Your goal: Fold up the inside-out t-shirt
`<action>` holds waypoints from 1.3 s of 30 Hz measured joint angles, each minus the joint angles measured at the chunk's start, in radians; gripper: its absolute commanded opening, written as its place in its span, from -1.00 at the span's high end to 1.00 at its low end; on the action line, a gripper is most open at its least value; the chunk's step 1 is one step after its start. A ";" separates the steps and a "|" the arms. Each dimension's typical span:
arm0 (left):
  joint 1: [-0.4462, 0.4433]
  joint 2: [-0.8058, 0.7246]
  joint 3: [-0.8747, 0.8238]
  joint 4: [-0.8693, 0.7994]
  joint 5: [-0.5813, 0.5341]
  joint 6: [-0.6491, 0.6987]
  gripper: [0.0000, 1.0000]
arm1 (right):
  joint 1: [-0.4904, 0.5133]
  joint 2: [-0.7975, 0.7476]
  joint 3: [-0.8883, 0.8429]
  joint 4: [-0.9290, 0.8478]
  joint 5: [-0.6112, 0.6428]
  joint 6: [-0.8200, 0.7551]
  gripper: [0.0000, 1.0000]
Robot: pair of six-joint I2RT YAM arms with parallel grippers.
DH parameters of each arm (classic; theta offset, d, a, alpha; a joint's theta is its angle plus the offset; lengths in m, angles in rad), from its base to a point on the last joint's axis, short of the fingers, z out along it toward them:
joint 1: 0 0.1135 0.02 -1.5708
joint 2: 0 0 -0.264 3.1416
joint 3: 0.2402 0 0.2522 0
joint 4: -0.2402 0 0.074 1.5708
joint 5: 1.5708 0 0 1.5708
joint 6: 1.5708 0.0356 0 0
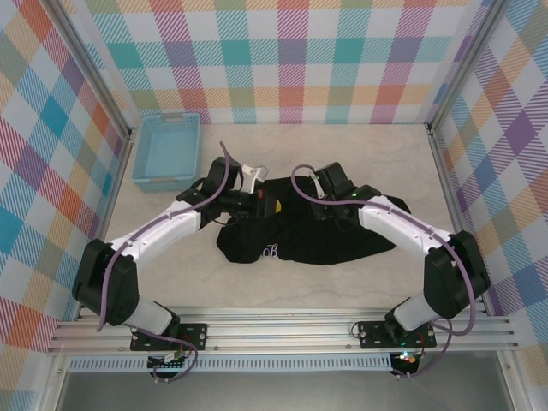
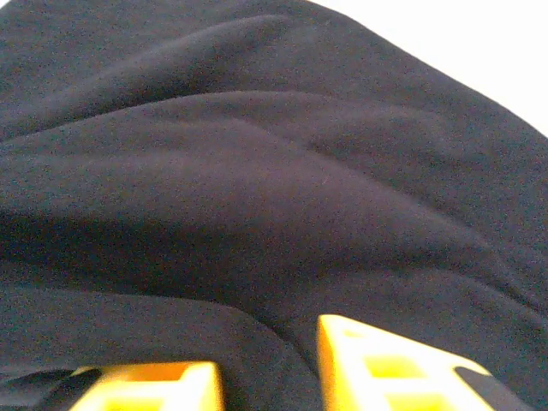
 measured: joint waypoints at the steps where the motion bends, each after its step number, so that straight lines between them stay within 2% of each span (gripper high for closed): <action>1: 0.006 -0.003 -0.002 -0.003 0.018 -0.019 1.00 | 0.000 -0.020 -0.012 -0.001 -0.006 -0.008 0.06; 7: 0.019 -0.010 -0.002 -0.007 0.069 -0.063 1.00 | 0.000 -0.216 -0.136 0.018 -0.198 -0.041 -0.24; 9: 0.019 -0.016 -0.002 -0.013 0.079 -0.070 1.00 | 0.000 -0.241 -0.157 0.039 -0.259 -0.040 -0.49; 17: 0.020 -0.058 -0.002 -0.036 0.091 -0.071 1.00 | 0.001 -0.095 -0.161 0.159 -0.377 -0.044 -0.56; 20: 0.020 -0.069 -0.002 -0.048 0.086 -0.071 1.00 | 0.010 -0.046 -0.151 0.180 -0.401 -0.044 -0.64; 25: 0.020 -0.074 0.000 -0.084 0.064 -0.069 1.00 | 0.037 -0.092 -0.169 0.179 -0.395 -0.046 -0.70; 30: 0.020 -0.074 0.015 -0.103 0.056 -0.068 1.00 | 0.117 -0.169 -0.246 0.222 -0.338 -0.040 -0.73; 35: 0.021 -0.074 0.020 -0.108 0.050 -0.068 1.00 | 0.158 -0.093 -0.275 0.294 -0.247 -0.019 -0.76; 39: 0.022 -0.074 0.020 -0.113 0.042 -0.068 1.00 | 0.164 -0.016 -0.275 0.328 -0.138 0.006 -0.57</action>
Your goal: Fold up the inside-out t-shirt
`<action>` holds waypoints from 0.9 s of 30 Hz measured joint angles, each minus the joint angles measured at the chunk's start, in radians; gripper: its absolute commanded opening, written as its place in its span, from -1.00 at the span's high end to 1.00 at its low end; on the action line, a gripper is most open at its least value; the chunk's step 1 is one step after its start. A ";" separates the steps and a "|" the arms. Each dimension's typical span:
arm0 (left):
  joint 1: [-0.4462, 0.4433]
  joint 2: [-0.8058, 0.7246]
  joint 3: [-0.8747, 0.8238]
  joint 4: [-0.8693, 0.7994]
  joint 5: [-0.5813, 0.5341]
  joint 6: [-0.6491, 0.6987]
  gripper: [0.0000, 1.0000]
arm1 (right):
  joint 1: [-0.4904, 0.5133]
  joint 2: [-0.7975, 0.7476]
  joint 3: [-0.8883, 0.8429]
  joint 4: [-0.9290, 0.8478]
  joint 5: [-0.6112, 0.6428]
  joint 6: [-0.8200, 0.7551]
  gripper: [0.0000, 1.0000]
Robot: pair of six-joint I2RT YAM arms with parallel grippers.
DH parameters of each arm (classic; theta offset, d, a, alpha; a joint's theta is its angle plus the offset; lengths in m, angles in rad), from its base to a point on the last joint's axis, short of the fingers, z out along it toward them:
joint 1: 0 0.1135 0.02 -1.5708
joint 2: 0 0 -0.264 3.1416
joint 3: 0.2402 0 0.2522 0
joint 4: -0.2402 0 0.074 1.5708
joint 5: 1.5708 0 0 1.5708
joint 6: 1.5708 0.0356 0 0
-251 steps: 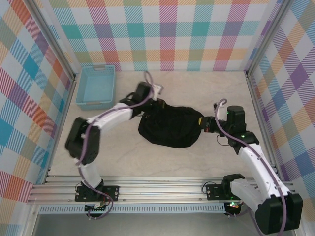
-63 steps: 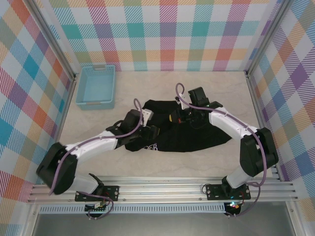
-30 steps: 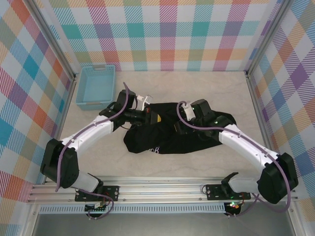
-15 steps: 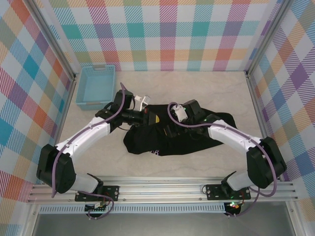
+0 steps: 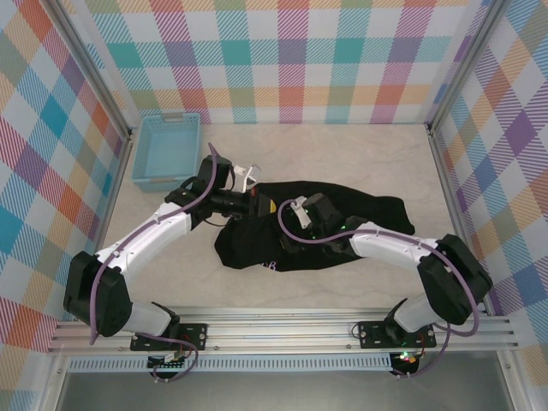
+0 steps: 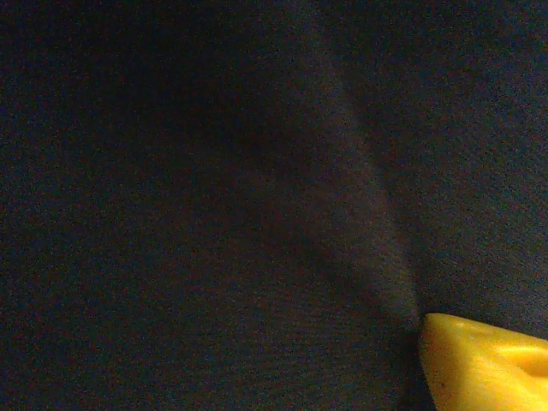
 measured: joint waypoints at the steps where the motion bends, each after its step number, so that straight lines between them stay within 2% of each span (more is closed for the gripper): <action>1: 0.000 -0.001 0.000 -0.004 -0.003 0.000 1.00 | 0.000 0.003 0.000 -0.001 0.023 0.003 -0.50; 6: 0.004 -0.010 0.000 -0.027 -0.019 0.005 1.00 | -0.008 0.001 0.003 -0.010 0.124 0.019 -0.18; 11: 0.011 -0.013 0.006 -0.049 -0.029 0.023 1.00 | -0.040 -0.012 0.003 -0.013 0.122 0.023 0.21; 16: 0.012 -0.014 0.026 -0.098 -0.100 0.056 1.00 | -0.085 -0.043 0.003 -0.008 -0.020 0.021 0.77; 20: 0.013 -0.017 0.026 -0.131 -0.252 0.089 1.00 | -0.115 -0.083 0.003 0.013 -0.210 0.019 0.98; 24: 0.013 -0.016 0.018 -0.131 -0.418 0.113 0.79 | -0.128 -0.117 -0.005 0.053 -0.385 0.028 1.00; 27: 0.013 -0.006 0.009 -0.130 -0.518 0.132 0.28 | -0.140 -0.142 -0.026 0.100 -0.494 0.053 1.00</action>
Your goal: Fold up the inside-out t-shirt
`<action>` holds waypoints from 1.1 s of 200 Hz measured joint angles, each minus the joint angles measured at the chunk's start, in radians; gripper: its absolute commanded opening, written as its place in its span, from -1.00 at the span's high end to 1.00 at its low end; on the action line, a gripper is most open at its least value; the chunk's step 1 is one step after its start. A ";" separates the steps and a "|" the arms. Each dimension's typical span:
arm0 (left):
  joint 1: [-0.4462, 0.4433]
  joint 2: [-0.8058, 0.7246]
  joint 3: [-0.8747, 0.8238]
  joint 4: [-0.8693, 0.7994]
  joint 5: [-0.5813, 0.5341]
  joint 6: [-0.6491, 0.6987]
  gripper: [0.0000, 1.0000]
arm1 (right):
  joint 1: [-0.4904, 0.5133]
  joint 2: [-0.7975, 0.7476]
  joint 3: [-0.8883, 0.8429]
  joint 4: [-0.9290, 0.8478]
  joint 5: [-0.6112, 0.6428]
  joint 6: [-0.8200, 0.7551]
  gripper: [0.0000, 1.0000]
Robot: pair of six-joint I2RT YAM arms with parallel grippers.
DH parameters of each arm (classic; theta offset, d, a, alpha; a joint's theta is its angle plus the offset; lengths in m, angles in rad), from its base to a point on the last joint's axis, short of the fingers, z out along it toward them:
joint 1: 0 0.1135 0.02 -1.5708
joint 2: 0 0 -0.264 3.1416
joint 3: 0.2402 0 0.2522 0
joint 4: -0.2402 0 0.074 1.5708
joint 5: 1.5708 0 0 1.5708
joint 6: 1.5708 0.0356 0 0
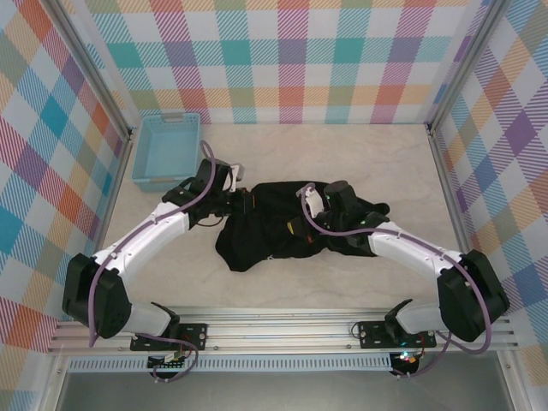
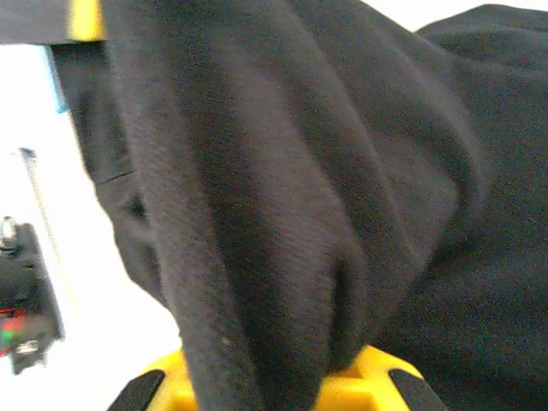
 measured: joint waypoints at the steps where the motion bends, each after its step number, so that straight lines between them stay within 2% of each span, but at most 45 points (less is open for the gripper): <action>1: 0.000 0.000 0.000 0.000 -0.003 -0.003 0.26 | -0.001 -0.001 -0.002 0.002 -0.006 0.002 1.00; 25: 0.000 0.005 -0.023 0.007 -0.082 0.012 -0.04 | -0.023 -0.005 -0.011 0.033 -0.084 0.032 1.00; 62: -0.022 -0.112 -0.136 0.021 -0.130 0.036 -0.32 | -0.038 -0.005 -0.016 0.056 -0.130 0.052 1.00; 86: -0.068 -0.231 -0.187 0.042 -0.125 0.066 -0.36 | -0.038 -0.003 -0.016 0.057 -0.138 0.051 1.00; 102: -0.111 -0.284 -0.220 0.102 -0.076 0.105 -0.36 | -0.038 -0.001 -0.016 0.057 -0.141 0.051 1.00; 138: -0.185 -0.225 -0.209 0.179 0.012 0.209 -0.32 | -0.038 -0.001 -0.016 0.056 -0.142 0.051 1.00; 160: -0.200 -0.120 -0.165 0.197 0.030 0.264 -0.09 | -0.038 -0.001 -0.016 0.056 -0.142 0.051 1.00; 195: -0.200 -0.007 -0.107 0.217 0.067 0.307 0.83 | -0.039 -0.002 -0.016 0.048 -0.134 0.048 1.00; 208: -0.201 -0.004 -0.105 0.216 0.066 0.319 0.99 | -0.042 -0.005 -0.016 0.034 -0.113 0.047 0.96; 220: -0.200 -0.012 -0.106 0.217 0.056 0.312 1.00 | -0.047 -0.012 -0.016 0.013 -0.083 0.044 0.90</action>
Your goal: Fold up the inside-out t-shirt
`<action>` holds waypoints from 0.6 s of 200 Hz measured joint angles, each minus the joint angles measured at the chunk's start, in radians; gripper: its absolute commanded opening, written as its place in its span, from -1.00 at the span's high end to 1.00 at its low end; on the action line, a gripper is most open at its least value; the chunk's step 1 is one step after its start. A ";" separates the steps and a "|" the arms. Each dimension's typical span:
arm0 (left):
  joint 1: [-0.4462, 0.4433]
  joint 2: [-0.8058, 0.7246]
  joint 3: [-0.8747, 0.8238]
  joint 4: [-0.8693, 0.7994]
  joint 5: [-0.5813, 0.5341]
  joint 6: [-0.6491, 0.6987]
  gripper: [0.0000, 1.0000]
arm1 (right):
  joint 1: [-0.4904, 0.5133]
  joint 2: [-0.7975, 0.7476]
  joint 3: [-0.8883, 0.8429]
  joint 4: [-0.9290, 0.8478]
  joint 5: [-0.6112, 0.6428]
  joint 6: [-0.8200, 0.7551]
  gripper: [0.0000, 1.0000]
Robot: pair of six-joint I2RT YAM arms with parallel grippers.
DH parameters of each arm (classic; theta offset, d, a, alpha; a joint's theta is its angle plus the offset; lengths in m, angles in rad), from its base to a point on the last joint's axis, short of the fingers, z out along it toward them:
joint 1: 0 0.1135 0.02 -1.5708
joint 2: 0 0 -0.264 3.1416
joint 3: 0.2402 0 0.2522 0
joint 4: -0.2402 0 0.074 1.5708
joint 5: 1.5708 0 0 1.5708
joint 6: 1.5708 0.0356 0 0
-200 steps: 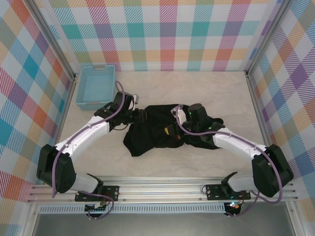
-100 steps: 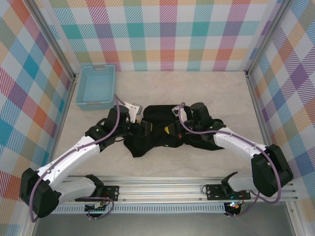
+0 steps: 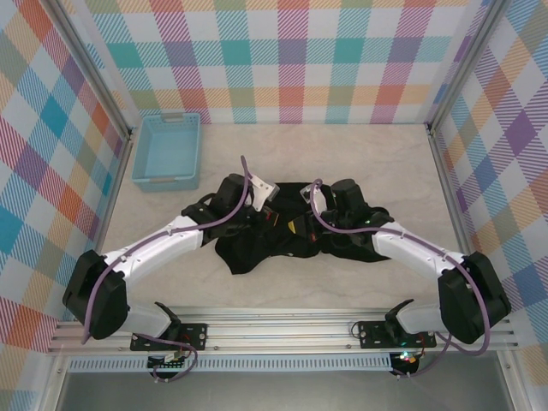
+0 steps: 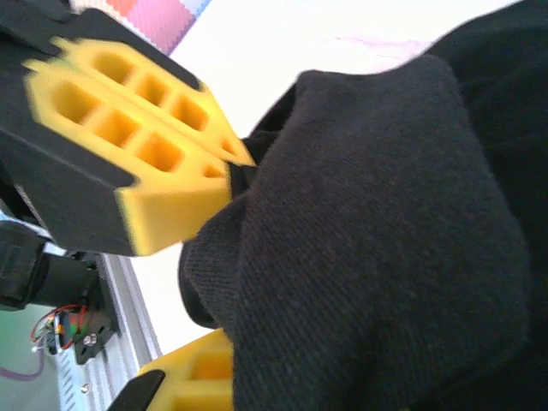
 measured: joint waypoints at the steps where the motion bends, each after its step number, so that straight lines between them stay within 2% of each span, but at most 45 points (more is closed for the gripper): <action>1: 0.000 -0.001 0.000 0.000 -0.002 0.001 1.00 | 0.000 -0.001 0.000 -0.002 0.003 0.000 0.90; 29: 0.017 -0.086 -0.027 0.008 -0.015 -0.048 1.00 | -0.037 -0.042 0.000 -0.041 0.072 0.004 0.86; 64: 0.139 -0.282 -0.120 0.094 0.024 -0.162 1.00 | -0.101 -0.092 0.000 -0.082 0.154 0.043 0.76; 91: 0.208 -0.352 -0.162 0.159 0.091 -0.238 1.00 | -0.098 -0.091 0.000 -0.091 0.168 0.076 0.84; 120: 0.238 -0.375 -0.214 0.189 0.122 -0.289 1.00 | -0.096 -0.091 0.000 -0.090 0.175 0.107 0.94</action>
